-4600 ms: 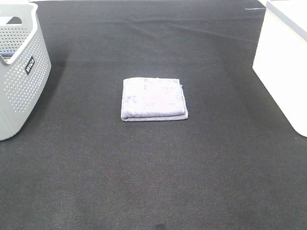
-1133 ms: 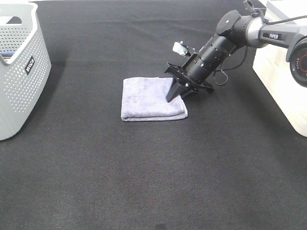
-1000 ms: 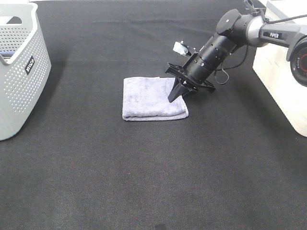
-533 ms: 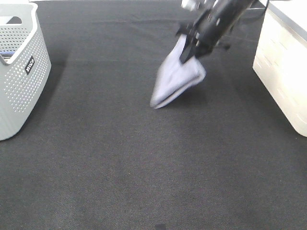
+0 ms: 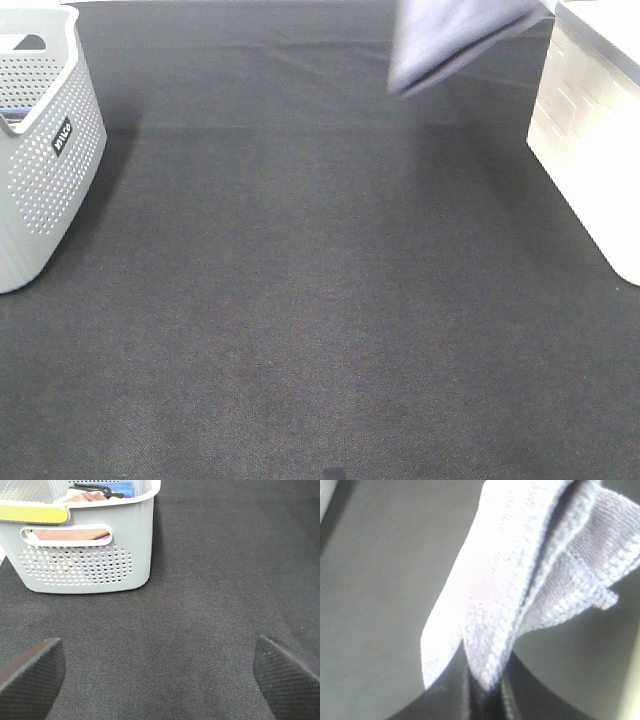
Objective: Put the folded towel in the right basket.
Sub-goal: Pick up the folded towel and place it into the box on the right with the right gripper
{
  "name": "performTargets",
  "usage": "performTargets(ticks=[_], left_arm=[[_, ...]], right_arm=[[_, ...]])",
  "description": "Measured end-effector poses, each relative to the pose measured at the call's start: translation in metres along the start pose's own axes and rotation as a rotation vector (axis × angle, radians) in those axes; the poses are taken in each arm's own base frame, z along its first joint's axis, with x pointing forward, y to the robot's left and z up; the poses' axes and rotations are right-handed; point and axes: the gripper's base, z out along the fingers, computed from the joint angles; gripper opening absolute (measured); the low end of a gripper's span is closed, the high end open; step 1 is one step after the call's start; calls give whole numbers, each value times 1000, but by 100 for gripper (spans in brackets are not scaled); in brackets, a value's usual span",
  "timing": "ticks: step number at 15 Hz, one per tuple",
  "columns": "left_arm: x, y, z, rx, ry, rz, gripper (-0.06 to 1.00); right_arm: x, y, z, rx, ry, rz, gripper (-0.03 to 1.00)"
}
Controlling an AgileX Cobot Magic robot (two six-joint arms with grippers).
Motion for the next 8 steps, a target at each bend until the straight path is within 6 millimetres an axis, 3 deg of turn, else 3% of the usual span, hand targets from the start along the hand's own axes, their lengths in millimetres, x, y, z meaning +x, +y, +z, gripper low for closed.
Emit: performTargets(ticks=[4,5,6,7,8], left_arm=[[0,0,0,0,0,0,97],[0,0,0,0,0,0,97],[0,0,0,0,0,0,97],[0,0,0,0,0,0,97],[0,0,0,0,0,0,97]], right_arm=[[9,-70,-60,160,-85,124,7],[13,-87,-69,196,-94,161,7],[13,-87,-69,196,-94,161,7],[27,-125,-84,303,-88,254,7],[33,-134,-84,330,-70,278,7]])
